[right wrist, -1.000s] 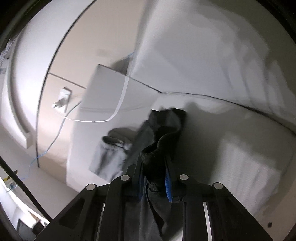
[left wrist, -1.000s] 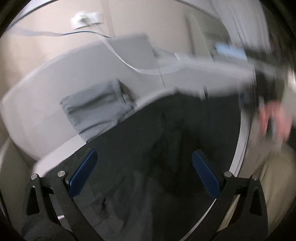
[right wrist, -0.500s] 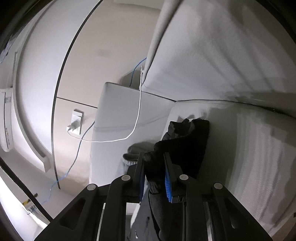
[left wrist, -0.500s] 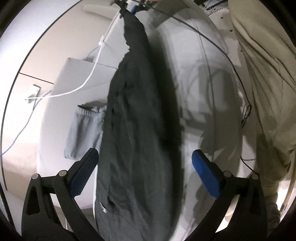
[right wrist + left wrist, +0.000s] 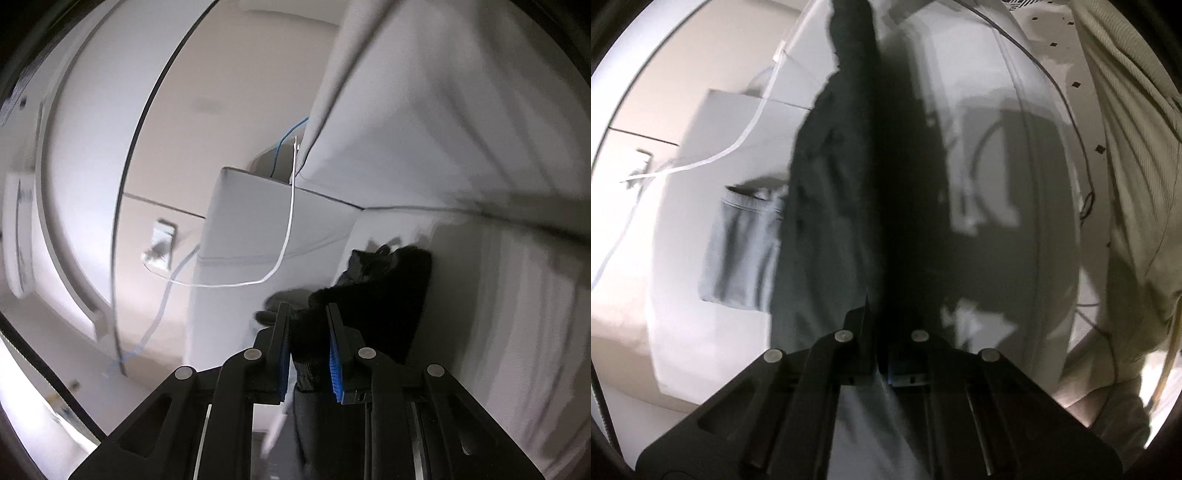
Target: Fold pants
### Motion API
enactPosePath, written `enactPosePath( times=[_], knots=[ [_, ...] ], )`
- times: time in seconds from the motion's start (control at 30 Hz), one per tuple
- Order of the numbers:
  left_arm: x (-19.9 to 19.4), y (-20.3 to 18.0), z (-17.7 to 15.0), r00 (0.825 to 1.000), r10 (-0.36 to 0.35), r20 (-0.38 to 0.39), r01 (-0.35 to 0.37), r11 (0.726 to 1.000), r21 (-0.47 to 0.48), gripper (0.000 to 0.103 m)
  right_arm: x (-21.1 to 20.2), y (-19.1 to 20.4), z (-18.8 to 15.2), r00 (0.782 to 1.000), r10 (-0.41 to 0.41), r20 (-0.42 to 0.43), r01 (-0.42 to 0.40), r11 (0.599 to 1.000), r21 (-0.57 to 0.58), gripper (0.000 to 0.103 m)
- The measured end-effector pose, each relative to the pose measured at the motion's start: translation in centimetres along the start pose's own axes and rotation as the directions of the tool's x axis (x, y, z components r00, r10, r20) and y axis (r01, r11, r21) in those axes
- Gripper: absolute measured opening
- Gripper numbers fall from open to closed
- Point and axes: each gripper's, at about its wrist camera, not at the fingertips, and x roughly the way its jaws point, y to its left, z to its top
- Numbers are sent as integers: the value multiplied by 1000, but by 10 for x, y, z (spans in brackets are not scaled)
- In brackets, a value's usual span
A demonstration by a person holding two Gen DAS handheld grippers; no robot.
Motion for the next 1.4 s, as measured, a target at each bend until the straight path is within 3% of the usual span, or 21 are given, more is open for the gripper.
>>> enactPosePath(
  times=[0.1,0.23,0.37,0.6,0.87,0.93,1.03,1.2,1.4],
  knots=[
    [-7,6,-4,1000,19,-5,-18,1000,8,2,-2,-3,-4,999,-54,-3,54,997,-52,18],
    [2,5,-14,988,-118,-101,118,993,-6,2,-1,-5,-7,997,-76,-11,75,993,-86,16],
    [-4,10,-17,987,-142,-75,140,990,-35,0,-4,-1,-10,994,-109,-9,107,983,-149,16],
    [-21,55,-17,999,-39,-6,38,989,-143,0,-6,15,-9,994,-110,-5,107,971,-215,14],
    [-20,129,-32,999,38,4,-34,946,-324,0,4,30,-1,995,-101,-15,96,971,-217,14],
    [-18,154,-39,999,36,9,-29,920,-391,0,10,38,3,996,-90,-23,83,973,-216,14],
    [-11,183,-46,999,41,20,-28,904,-426,0,26,52,11,996,-83,-34,74,974,-216,13],
    [1,234,-52,1000,10,26,3,879,-477,0,61,77,22,993,-108,-50,94,968,-233,12],
    [41,288,-55,996,-86,-15,65,845,-531,0,113,105,35,985,-162,-58,141,953,-267,12]
  ],
)
